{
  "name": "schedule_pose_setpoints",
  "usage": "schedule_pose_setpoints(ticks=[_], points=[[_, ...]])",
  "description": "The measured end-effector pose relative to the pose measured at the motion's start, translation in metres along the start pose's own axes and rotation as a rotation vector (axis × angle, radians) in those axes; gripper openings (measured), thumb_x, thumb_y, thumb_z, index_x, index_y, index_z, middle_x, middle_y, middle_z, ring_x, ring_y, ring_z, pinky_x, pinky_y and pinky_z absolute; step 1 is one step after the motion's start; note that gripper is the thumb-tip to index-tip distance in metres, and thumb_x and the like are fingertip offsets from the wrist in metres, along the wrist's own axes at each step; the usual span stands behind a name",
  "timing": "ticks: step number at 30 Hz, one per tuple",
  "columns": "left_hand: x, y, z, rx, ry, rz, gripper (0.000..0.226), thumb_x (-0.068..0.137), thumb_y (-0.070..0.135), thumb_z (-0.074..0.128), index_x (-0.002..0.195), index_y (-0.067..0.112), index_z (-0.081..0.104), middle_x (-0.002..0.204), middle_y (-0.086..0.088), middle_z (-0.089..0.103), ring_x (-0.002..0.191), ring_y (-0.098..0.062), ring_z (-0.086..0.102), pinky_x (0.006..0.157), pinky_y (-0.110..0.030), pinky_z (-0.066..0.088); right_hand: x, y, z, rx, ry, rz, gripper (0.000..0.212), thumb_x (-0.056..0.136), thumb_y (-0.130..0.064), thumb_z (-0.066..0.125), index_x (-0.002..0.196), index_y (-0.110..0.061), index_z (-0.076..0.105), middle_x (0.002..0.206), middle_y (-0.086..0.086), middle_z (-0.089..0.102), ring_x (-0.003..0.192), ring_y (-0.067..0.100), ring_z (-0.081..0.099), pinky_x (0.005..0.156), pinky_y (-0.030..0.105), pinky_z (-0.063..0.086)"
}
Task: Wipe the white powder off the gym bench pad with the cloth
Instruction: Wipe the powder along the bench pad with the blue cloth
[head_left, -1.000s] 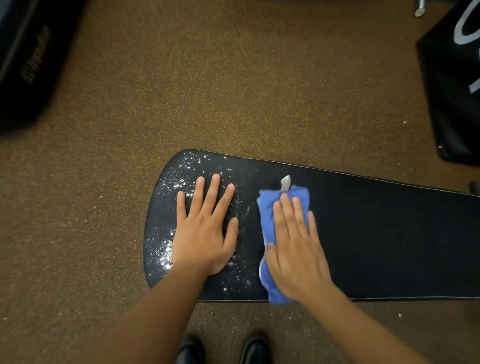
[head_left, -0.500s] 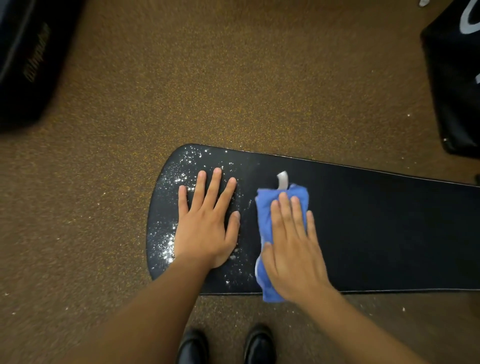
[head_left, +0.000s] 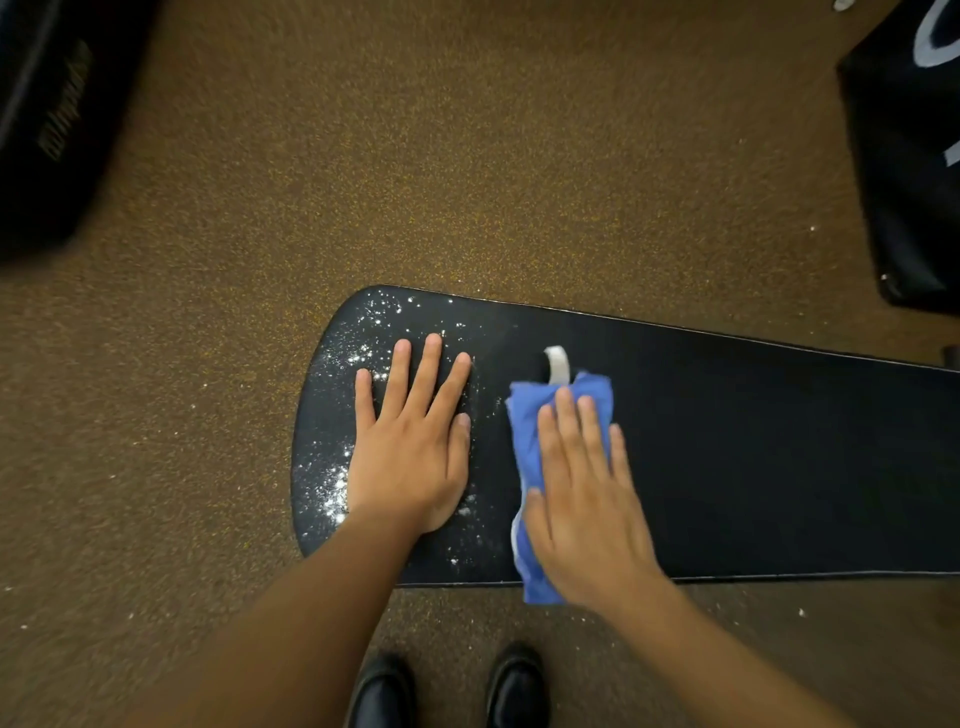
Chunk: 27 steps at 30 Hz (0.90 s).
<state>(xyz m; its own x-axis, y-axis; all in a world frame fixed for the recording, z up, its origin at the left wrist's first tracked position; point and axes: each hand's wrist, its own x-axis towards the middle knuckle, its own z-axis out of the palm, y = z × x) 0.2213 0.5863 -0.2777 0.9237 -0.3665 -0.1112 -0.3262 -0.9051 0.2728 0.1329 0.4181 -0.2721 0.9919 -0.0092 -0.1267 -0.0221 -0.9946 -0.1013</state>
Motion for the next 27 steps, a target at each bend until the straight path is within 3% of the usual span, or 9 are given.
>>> schedule_pose_setpoints(ticks=[5,9,12,16,20,24,27], points=[[0.000,0.001,0.000,-0.002,-0.002,-0.005,0.057,0.099,0.040,0.018,0.155,0.028,0.019,0.165,0.001,0.007,0.151,-0.023,-0.004,0.119,-0.057,0.003,0.068,-0.017,-0.009,0.043,0.040,0.262,0.073,0.090,-0.035,0.022,0.153,0.001,0.013,0.162,0.022,0.007,0.150,0.036,0.004,0.119,0.056,0.014],[0.000,0.000,0.000,-0.014,0.006,-0.005,0.057,0.099,0.039,0.019,0.154,0.027,0.023,0.164,0.000,0.009,0.151,-0.023,-0.001,0.119,-0.057,0.004,0.001,-0.047,0.002,0.011,0.007,0.056,0.072,0.092,-0.035,0.027,0.153,0.001,0.014,0.162,0.021,0.007,0.150,0.035,0.002,0.120,0.056,0.012],[-0.001,0.000,0.000,-0.008,0.001,-0.004,0.057,0.099,0.040,0.019,0.155,0.028,0.020,0.165,0.001,0.007,0.151,-0.022,-0.004,0.119,-0.056,0.003,-0.032,-0.021,0.006,-0.004,0.008,-0.048,0.072,0.090,-0.035,0.034,0.153,-0.002,0.018,0.162,0.017,0.012,0.150,0.034,0.010,0.115,0.055,0.016],[-0.001,-0.001,0.000,-0.004,-0.005,-0.014,0.057,0.099,0.041,0.016,0.155,0.029,0.015,0.165,0.002,0.003,0.151,-0.022,-0.007,0.119,-0.055,-0.001,0.024,0.011,-0.005,-0.012,0.032,0.165,0.072,0.089,-0.034,0.027,0.151,0.003,0.024,0.160,0.023,0.018,0.149,0.038,0.014,0.118,0.056,0.018],[-0.001,0.000,0.000,-0.010,0.006,-0.010,0.057,0.099,0.041,0.018,0.155,0.029,0.019,0.165,0.002,0.006,0.151,-0.022,-0.005,0.119,-0.055,0.000,0.082,-0.013,-0.011,0.025,0.056,0.267,0.075,0.088,-0.035,0.019,0.152,0.003,0.015,0.161,0.025,0.010,0.149,0.039,0.007,0.119,0.057,0.013],[0.000,0.001,0.000,-0.029,0.016,-0.004,0.057,0.098,0.039,0.019,0.154,0.027,0.023,0.164,0.001,0.009,0.151,-0.023,-0.002,0.119,-0.055,0.001,0.019,-0.037,-0.001,-0.006,-0.002,0.014,0.072,0.091,-0.034,0.026,0.153,0.003,0.015,0.161,0.023,0.009,0.150,0.037,0.005,0.119,0.056,0.013],[0.000,0.000,0.000,-0.022,0.017,-0.005,0.057,0.099,0.040,0.019,0.155,0.027,0.022,0.164,0.001,0.008,0.151,-0.022,-0.003,0.119,-0.054,0.001,-0.021,-0.011,0.000,-0.029,-0.019,-0.133,0.073,0.090,-0.036,0.034,0.153,-0.001,0.020,0.161,0.018,0.014,0.149,0.034,0.013,0.115,0.055,0.019]])
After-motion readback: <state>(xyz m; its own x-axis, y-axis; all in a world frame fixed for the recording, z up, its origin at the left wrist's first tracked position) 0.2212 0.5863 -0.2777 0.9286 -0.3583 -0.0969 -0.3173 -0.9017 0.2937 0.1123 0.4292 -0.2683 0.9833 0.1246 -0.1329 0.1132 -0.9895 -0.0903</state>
